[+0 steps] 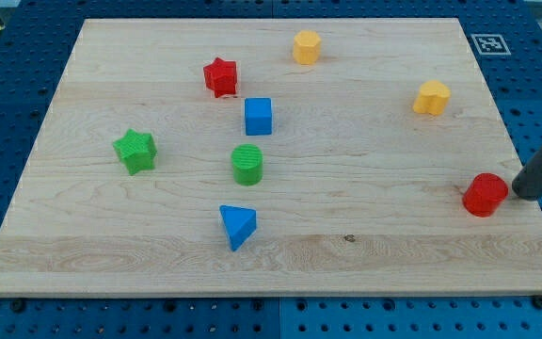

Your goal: Move the red circle horizontal right to green circle

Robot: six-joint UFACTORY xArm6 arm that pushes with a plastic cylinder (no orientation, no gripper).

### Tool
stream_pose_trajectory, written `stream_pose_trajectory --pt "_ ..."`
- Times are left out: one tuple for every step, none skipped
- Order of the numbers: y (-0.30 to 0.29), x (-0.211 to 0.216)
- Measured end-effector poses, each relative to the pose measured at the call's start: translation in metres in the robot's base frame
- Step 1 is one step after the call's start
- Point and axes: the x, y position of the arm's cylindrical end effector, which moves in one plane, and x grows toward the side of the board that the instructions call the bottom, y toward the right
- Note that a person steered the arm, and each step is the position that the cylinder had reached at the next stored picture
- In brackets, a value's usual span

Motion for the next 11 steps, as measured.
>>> stream_pose_trajectory --pt "-0.006 0.014" --pt "-0.01 0.014" --pt "-0.032 0.014" --pt "-0.038 0.014" --pt "-0.044 0.014" --pt "-0.061 0.014" --pt "-0.072 0.011" --pt "-0.089 -0.001" --pt "-0.092 -0.013" --pt "-0.096 -0.026" --pt "-0.11 -0.017"
